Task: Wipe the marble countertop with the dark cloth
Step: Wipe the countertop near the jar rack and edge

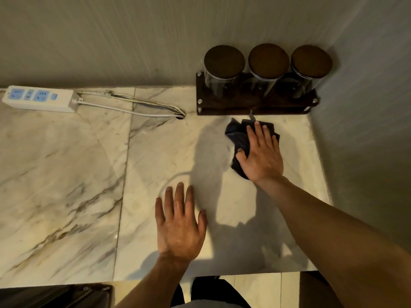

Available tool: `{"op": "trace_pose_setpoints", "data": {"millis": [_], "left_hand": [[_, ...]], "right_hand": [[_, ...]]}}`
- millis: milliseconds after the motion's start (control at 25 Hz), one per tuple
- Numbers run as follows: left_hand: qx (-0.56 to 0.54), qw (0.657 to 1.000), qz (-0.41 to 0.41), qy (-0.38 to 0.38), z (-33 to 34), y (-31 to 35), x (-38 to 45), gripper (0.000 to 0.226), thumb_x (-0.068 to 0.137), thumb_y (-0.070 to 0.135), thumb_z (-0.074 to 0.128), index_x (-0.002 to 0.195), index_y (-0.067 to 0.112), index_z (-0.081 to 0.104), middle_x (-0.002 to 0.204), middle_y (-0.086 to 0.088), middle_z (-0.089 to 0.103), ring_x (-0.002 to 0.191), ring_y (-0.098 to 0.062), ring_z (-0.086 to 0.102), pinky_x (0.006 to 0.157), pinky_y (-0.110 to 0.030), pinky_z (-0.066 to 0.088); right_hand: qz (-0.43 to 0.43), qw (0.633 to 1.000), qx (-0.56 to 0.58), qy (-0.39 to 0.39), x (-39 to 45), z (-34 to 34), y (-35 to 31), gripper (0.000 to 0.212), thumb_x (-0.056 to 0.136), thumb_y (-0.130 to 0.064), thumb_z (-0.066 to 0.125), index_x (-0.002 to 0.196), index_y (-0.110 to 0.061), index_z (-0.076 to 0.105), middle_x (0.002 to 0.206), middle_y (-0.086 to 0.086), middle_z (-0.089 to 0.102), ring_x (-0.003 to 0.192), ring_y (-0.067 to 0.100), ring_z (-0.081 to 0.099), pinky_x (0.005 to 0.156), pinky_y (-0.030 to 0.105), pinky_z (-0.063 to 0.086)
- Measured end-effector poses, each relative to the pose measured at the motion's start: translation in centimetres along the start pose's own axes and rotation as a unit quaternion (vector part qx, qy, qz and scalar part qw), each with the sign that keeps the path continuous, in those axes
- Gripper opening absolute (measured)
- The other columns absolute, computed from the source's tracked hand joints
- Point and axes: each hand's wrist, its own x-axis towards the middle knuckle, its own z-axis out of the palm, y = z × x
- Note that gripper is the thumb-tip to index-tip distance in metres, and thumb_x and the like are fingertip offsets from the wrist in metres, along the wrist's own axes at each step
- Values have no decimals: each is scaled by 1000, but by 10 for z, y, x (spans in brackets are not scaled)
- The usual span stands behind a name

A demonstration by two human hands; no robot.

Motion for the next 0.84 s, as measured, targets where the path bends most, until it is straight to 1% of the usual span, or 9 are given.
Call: {"op": "trace_pose_setpoints", "data": {"millis": [160,240,360,480,720,840], "left_hand": [[3,1000,-2,-5,0,-1,0,67,93,52,23,148,13,27,155,-14,29,143,-35,17,113,-57,17],[3,1000,-1,-2,-1,0,0,67,93,52,23,147,13,28,154,-14,31,143,-35,18,113,-57,17],[-1,1000,0,6,-1,0,1,66,93,50,27,148,13,28,154,-14,31,143,-35,18,113,-57,17],[-6,1000,4,15,-2,0,1,67,90,48,34,147,12,30,151,-15,35,141,-36,22,113,-56,16],[-31,999,21,32,-3,-3,0,65,93,46,33,145,8,34,150,-19,37,140,-41,21,113,-58,15],[-47,997,38,45,-2,-5,-2,63,93,44,36,144,8,37,149,-21,37,139,-43,24,113,-59,14]], "right_hand": [[94,995,27,24,11,3,-10,69,91,-48,30,151,-19,10,160,7,4,146,24,-1,117,42,-3],[156,985,53,42,13,4,-15,71,90,-48,29,151,-16,10,160,9,3,146,25,-2,118,44,-2],[230,968,87,44,12,6,-21,72,91,-48,29,151,-15,6,160,10,-2,146,25,-6,117,44,-4],[259,959,101,53,4,6,-23,72,93,-48,28,151,-13,3,160,11,-4,146,26,-6,117,44,-4],[280,954,100,52,-32,12,-24,71,94,-47,26,151,-13,1,160,12,-4,146,26,-7,117,45,-4],[288,952,92,47,-54,15,-24,72,94,-47,26,151,-12,2,160,11,-4,146,25,-7,117,44,-4]]}}
